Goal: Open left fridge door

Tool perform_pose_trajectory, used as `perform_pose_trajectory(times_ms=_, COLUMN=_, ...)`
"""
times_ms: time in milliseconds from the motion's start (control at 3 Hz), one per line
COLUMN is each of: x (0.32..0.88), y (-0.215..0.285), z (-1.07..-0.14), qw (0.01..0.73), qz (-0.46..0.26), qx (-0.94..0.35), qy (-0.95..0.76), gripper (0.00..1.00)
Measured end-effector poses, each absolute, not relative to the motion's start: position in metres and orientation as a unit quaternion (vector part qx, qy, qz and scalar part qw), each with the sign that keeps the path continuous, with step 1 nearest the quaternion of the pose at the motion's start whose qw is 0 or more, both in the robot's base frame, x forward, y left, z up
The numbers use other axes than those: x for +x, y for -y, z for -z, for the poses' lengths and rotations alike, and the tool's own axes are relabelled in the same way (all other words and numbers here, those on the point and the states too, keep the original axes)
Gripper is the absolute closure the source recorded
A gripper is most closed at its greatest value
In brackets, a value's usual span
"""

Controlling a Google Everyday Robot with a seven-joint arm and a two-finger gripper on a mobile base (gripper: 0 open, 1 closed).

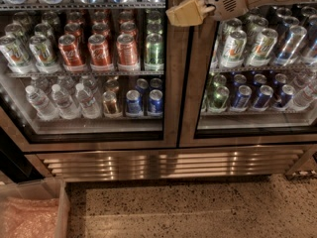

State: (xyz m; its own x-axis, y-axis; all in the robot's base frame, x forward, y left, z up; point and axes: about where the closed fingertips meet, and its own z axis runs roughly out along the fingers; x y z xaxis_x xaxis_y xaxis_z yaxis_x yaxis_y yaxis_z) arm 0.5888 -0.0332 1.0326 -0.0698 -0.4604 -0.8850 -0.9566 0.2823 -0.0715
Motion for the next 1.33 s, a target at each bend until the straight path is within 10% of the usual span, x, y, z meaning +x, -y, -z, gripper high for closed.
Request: perform_pose_trajectory(times_ms=1333, x=0.605, y=0.042, z=-1.036, qw=0.434, qz=-0.286, qx=-0.526, qy=-0.673, gripper=1.00)
